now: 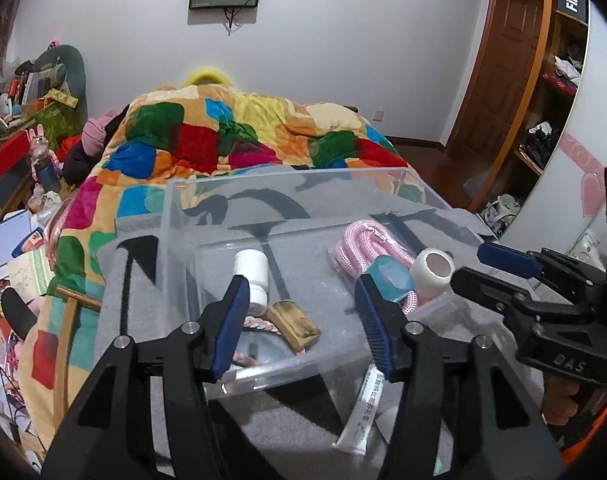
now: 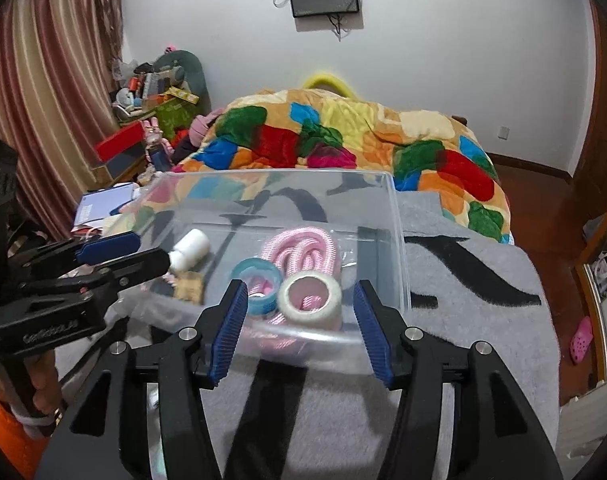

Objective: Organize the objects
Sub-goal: 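Lower the soap bar and tape roll into the clear box, opening both tools, then grasp the mint green bottle with the right tool while the left tool grasps the white toothpaste tube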

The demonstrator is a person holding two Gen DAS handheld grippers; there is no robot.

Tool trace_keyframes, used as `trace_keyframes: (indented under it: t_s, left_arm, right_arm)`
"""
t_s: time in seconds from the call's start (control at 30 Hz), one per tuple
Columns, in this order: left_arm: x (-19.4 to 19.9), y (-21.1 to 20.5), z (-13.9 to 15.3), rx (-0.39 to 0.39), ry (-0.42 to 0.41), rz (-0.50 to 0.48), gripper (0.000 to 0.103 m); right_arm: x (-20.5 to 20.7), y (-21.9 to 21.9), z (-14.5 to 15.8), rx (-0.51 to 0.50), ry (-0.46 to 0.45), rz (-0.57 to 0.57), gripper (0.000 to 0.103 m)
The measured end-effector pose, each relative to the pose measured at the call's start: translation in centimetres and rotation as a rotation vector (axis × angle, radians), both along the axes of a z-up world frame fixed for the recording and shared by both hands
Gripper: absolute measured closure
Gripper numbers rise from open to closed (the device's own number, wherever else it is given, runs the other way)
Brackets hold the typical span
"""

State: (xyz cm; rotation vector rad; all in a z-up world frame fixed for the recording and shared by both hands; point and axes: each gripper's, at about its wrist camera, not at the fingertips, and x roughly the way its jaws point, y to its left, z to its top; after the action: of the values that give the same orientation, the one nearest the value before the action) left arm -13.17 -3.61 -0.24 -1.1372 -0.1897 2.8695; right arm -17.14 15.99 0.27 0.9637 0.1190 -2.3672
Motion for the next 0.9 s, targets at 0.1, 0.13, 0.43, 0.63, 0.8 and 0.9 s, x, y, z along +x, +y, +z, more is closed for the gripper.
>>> trace_keyframes:
  t_s: [0.1, 0.13, 0.43, 0.63, 0.8, 0.9]
  left_arm:
    - [1.0, -0.2, 0.7, -0.009, 0.021, 0.002, 0.038]
    - [1.5, -0.2, 1.0, -0.014, 0.031, 0.004, 0.036]
    - [4.7, -1.3, 0.8, -0.025, 0.044, 0.039, 0.016]
    - [6.4, -0.9, -1.4, -0.062, 0.003, 0.014, 0.018]
    - [6.2, 0.1, -3.6, -0.046, -0.067, -0.052, 0.045]
    - [5.4, 1.0, -4.5, -0.028, -0.097, -0.086, 0.050]
  right_arm:
    - [1.6, 0.0, 0.5, -0.009, 0.018, 0.031, 0.052]
    - [2.4, -0.1, 0.6, -0.006, 0.026, 0.046, 0.052]
    - [7.1, -2.9, -3.2, 0.086, -0.012, 0.164, 0.051]
    - [8.4, -3.9, -6.1, 0.117, -0.073, 0.205, 0.063]
    - [8.6, -2.8, -6.3, 0.099, -0.079, 0.195, 0.081]
    - [8.5, -1.7, -5.8, 0.089, -0.061, 0.168, 0.081]
